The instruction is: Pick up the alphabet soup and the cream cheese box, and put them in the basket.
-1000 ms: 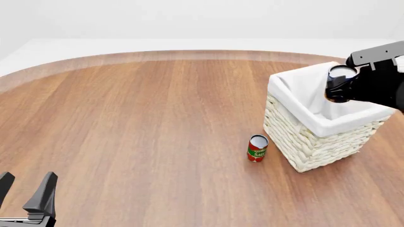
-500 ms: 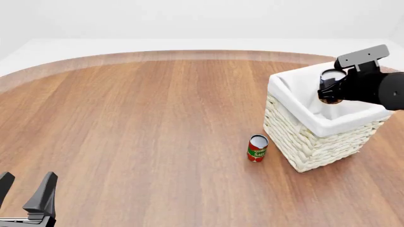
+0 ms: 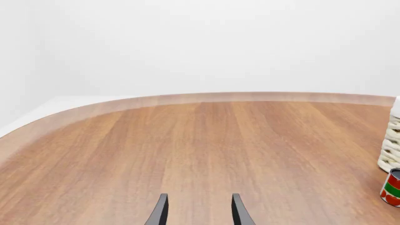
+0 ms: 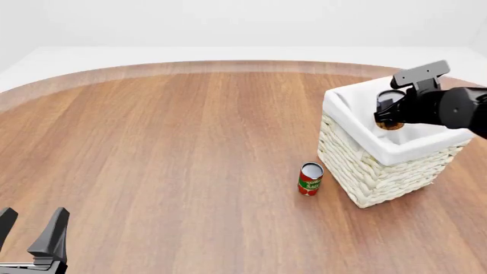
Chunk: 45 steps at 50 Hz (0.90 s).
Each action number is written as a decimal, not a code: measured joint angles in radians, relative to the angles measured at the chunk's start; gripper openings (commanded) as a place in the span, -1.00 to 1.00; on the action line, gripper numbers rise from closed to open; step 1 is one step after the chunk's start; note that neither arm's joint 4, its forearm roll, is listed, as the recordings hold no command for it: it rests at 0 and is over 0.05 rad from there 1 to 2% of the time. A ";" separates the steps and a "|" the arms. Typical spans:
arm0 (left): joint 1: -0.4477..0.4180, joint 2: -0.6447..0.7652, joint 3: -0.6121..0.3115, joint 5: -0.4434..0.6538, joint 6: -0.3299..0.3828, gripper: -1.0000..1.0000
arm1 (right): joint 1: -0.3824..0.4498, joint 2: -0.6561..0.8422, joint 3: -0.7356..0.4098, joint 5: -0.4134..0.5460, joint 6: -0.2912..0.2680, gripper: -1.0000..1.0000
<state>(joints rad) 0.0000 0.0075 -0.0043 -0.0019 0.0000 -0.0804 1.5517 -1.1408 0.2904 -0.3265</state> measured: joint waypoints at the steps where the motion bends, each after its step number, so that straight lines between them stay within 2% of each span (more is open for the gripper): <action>1: 0.000 0.000 0.000 0.000 0.000 1.00 | -0.001 0.004 -0.001 0.000 -0.001 -1.00; 45: 0.000 0.000 0.000 0.000 0.000 1.00 | -0.011 0.094 -0.015 0.002 -0.014 -1.00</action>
<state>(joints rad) 0.0000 0.0075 -0.0043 -0.0019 0.0000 -0.0917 1.6452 -1.1558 0.2926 -0.3402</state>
